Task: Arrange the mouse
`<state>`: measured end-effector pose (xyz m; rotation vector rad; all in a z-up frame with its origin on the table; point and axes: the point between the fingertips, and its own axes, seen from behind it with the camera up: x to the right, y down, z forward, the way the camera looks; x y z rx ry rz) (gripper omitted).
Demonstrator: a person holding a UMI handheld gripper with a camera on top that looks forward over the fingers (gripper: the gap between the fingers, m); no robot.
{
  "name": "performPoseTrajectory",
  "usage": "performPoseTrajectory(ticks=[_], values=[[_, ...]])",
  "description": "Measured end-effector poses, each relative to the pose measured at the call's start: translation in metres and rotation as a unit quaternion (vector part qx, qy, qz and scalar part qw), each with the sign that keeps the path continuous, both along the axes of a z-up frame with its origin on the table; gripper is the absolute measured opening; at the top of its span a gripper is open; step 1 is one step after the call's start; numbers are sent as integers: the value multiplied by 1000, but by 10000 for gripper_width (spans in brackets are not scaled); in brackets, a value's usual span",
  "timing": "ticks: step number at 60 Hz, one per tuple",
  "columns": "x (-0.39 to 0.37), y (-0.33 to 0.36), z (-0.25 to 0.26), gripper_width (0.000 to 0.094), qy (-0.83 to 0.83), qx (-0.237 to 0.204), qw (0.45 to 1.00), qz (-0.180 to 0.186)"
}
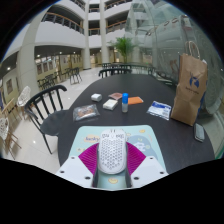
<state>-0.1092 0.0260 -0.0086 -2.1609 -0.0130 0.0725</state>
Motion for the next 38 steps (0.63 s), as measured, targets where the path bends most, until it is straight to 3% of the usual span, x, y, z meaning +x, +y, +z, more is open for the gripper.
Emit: performPoseTrajectory(ticks=[7,16,20,21,23,33,38], values=[[3,-3,-34,423,-16,-28,999,0],[4,-9,-34,572,-46,-30,997,56],[4,-24,-23,839,-30,-32,996,74],[5,-27,-18,869,-25,-27,996,77],[6,-35,-9,836,-18,-17,996,84],[44,-121,27,856,-31,14,994,104],[74,-165,35,852,-56,38,993,97]])
